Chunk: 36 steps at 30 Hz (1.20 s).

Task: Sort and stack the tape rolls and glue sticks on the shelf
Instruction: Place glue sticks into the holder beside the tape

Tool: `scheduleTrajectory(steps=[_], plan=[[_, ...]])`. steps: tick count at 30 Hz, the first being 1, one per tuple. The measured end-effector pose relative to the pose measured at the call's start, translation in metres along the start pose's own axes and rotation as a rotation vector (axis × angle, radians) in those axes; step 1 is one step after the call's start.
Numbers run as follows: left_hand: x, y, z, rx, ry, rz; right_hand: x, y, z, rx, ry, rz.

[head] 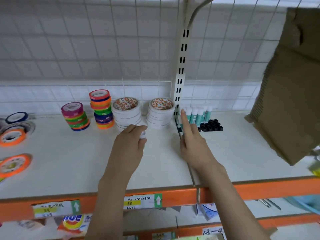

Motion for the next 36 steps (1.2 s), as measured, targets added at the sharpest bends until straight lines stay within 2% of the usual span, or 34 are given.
scheduleTrajectory(steps=[5, 11, 16, 20, 24, 29, 33, 36], plan=[[0.000, -0.003, -0.002, -0.044, 0.001, 0.016, -0.001, 0.009, -0.005, -0.043, 0.071, -0.101], [0.008, 0.016, -0.010, -0.082, 0.089, 0.032, -0.028, 0.027, -0.016, -0.158, 0.239, -0.053], [0.032, 0.044, -0.016, -0.128, 0.054, 0.087, -0.057, 0.050, -0.021, -0.198, 0.205, -0.141], [0.044, 0.060, -0.019, -0.232, 0.109, 0.078, -0.079, 0.084, -0.028, -0.125, 0.175, -0.202], [0.048, 0.079, -0.021, -0.182, 0.226, -0.072, -0.104, 0.103, -0.044, -0.142, 0.196, -0.227], [0.051, 0.099, -0.025, -0.134, 0.287, -0.184, -0.113, 0.132, -0.068, -0.149, 0.199, -0.160], [0.060, 0.098, -0.026, -0.220, 0.280, -0.170, -0.106, 0.154, -0.081, -0.111, 0.181, -0.182], [0.066, 0.093, -0.024, -0.303, 0.249, -0.035, -0.101, 0.166, -0.083, -0.093, 0.179, -0.221]])
Point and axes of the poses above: each hand's wrist, its own z-axis away from the middle knuckle, its own x-axis out of the palm, y = z × x, the point moved 8 cm from there along -z, towards the middle knuckle, and after that the axes turned 8 degrees about -z, right-handed, at the moved point
